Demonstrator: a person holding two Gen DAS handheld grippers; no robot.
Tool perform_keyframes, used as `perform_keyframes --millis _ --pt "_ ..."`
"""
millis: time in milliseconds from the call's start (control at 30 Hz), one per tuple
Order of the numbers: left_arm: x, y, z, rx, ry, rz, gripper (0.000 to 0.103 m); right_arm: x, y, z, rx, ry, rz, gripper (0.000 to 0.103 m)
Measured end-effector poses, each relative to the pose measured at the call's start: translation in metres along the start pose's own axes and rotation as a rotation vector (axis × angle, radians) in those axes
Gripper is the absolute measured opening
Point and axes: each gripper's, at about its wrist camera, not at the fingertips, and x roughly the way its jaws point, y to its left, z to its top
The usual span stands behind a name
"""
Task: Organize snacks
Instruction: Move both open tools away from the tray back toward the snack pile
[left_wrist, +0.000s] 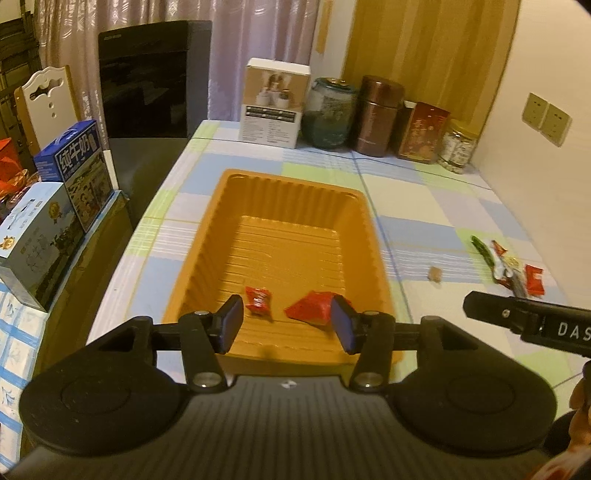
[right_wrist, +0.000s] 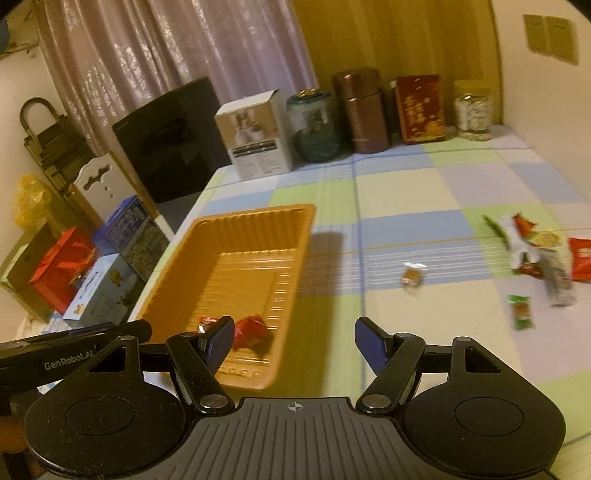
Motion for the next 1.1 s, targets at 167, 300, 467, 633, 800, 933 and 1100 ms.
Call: perform_keyframes --millis 167,300,467,633,800,933,1100 --pt "-0.012 -0.020 -0.006 0.014 -0.008 -0.017 0.050 -0.028 -0.017 -0.002 0.026 -0.031 -0.042 0.072" --pt "-0.019 -0.035 -0.009 0.025 -0.018 -0.031 0.055 -0.049 -0.030 -0.003 0.037 -0.061 -0.072 0.072" --pt "-0.025 -0.054 -0.011 0.043 -0.021 -0.052 0.063 -0.071 -0.049 -0.005 0.059 -0.092 -0.106 0.072" --pt "-0.029 -0.073 -0.012 0.068 -0.025 -0.069 0.069 -0.089 -0.067 -0.006 0.088 -0.118 -0.135 0.072" --pt "-0.030 -0.092 -0.012 0.093 -0.024 -0.093 0.070 -0.106 -0.085 -0.008 0.112 -0.142 -0.160 0.072" --pt "-0.028 -0.106 -0.014 0.110 -0.020 -0.114 0.072 -0.115 -0.099 -0.010 0.131 -0.153 -0.182 0.072" --pt "-0.025 -0.123 -0.016 0.134 -0.014 -0.138 0.075 -0.122 -0.118 -0.013 0.163 -0.158 -0.210 0.072"
